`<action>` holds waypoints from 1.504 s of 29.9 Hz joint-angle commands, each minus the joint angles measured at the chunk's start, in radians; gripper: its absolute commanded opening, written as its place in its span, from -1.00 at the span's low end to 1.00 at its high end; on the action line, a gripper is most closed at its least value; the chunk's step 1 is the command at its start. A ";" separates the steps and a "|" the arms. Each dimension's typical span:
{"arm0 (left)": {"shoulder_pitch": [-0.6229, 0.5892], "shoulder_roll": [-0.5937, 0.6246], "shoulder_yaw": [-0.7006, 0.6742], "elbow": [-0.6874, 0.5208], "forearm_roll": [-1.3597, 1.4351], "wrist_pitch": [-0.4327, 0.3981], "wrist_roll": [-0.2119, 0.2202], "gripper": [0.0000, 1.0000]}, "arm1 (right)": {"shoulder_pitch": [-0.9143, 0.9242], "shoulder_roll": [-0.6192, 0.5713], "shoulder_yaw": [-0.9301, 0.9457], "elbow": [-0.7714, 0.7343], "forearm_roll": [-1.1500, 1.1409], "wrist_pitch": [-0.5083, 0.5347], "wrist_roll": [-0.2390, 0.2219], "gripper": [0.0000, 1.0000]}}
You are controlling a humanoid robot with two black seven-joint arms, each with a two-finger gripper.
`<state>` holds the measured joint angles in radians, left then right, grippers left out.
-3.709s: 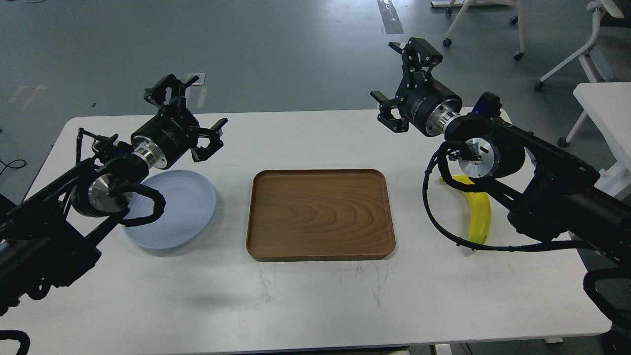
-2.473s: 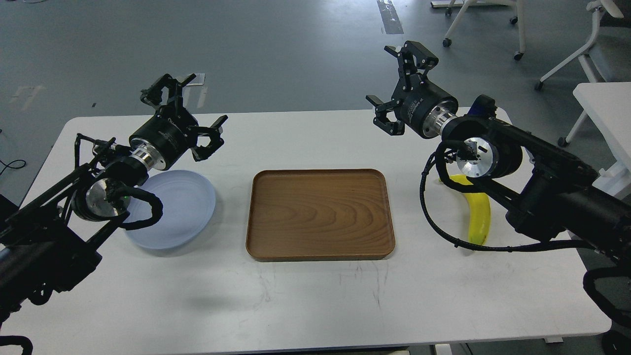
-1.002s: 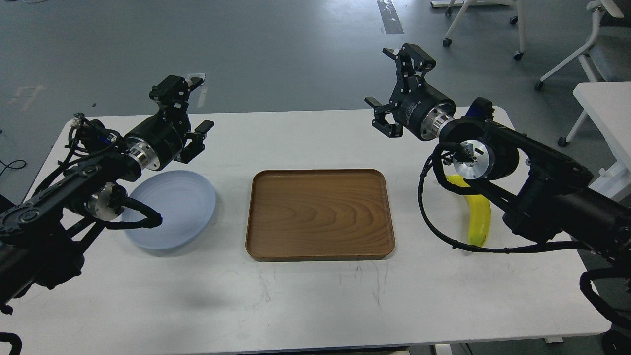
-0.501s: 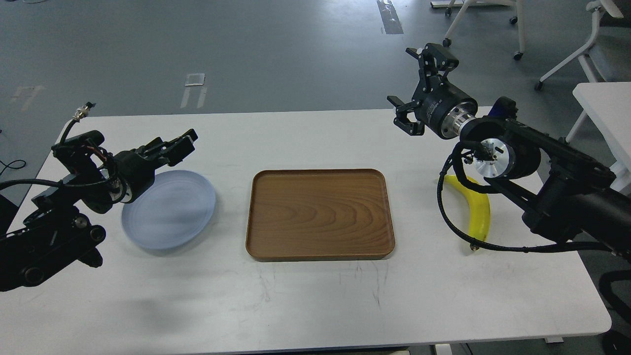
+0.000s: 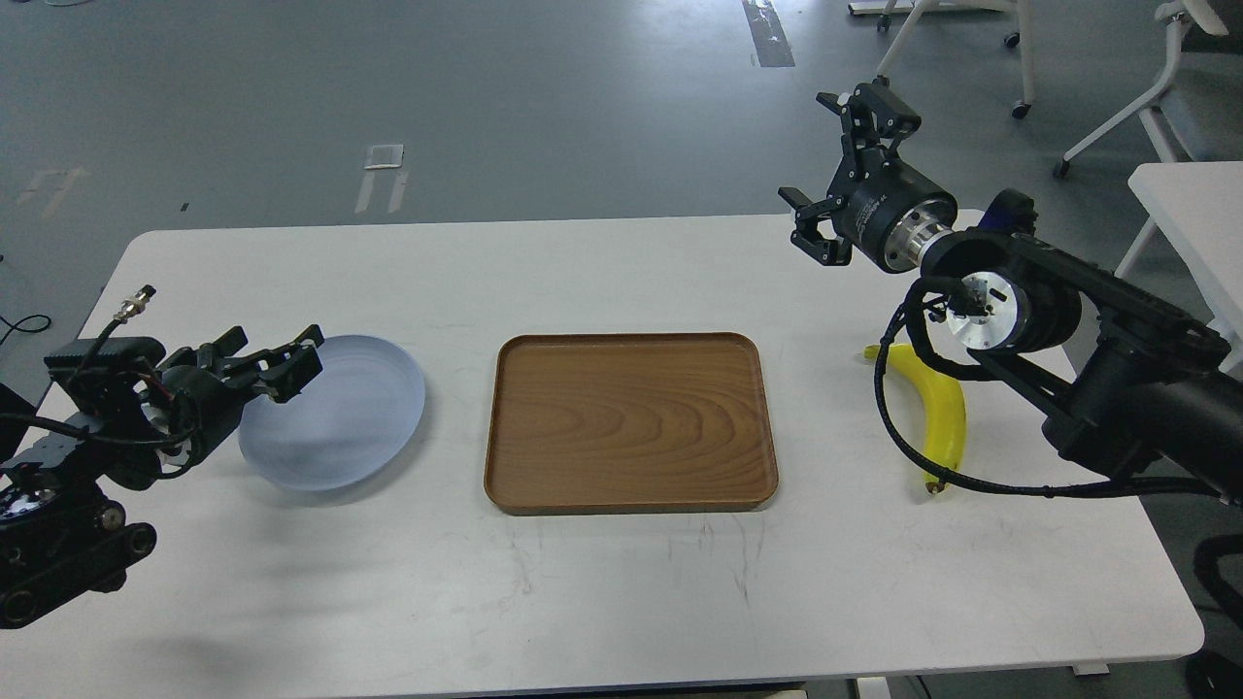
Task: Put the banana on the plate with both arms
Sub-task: 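Lower the left gripper to the rim of the light blue plate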
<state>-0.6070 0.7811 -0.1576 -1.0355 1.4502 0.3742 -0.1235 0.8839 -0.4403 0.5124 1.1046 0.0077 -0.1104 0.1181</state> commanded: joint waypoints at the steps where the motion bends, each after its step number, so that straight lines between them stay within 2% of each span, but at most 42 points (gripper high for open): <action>1: 0.024 0.001 0.003 0.028 -0.020 0.000 -0.024 0.95 | 0.000 0.000 0.000 0.000 0.000 0.000 0.000 1.00; 3: 0.044 0.001 0.003 0.038 -0.033 0.000 -0.047 0.95 | 0.000 0.000 -0.002 -0.002 0.000 0.000 0.000 1.00; 13: 0.076 -0.017 0.004 0.084 -0.071 -0.009 -0.051 0.95 | 0.000 0.000 -0.002 -0.003 0.000 -0.002 0.000 1.00; 17: 0.082 -0.019 0.004 0.087 -0.073 -0.012 -0.082 0.95 | 0.000 0.000 -0.002 -0.003 0.000 -0.002 0.000 1.00; 33: 0.113 -0.040 0.004 0.121 -0.086 -0.021 -0.084 0.91 | 0.000 0.000 -0.002 -0.005 0.000 -0.003 0.000 1.00; 35: 0.108 -0.040 0.003 0.123 -0.112 -0.041 -0.084 0.56 | 0.000 0.000 -0.002 -0.005 0.000 -0.003 0.000 1.00; 37: 0.108 -0.040 0.004 0.126 -0.128 -0.049 -0.084 0.34 | 0.000 0.000 -0.002 -0.005 -0.001 -0.003 0.000 1.00; 41: 0.110 -0.042 0.004 0.130 -0.129 -0.055 -0.082 0.29 | 0.000 0.000 -0.002 -0.005 0.000 -0.003 0.000 1.00; 43: 0.110 -0.043 0.003 0.137 -0.131 -0.063 -0.084 0.04 | 0.000 -0.001 0.000 -0.005 0.000 -0.003 0.000 1.00; 45: 0.110 -0.043 0.003 0.144 -0.131 -0.067 -0.084 -0.07 | 0.000 -0.001 0.000 -0.005 0.000 -0.003 0.000 1.00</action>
<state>-0.4981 0.7382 -0.1536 -0.9000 1.3202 0.3140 -0.2072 0.8835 -0.4404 0.5108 1.0998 0.0073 -0.1136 0.1182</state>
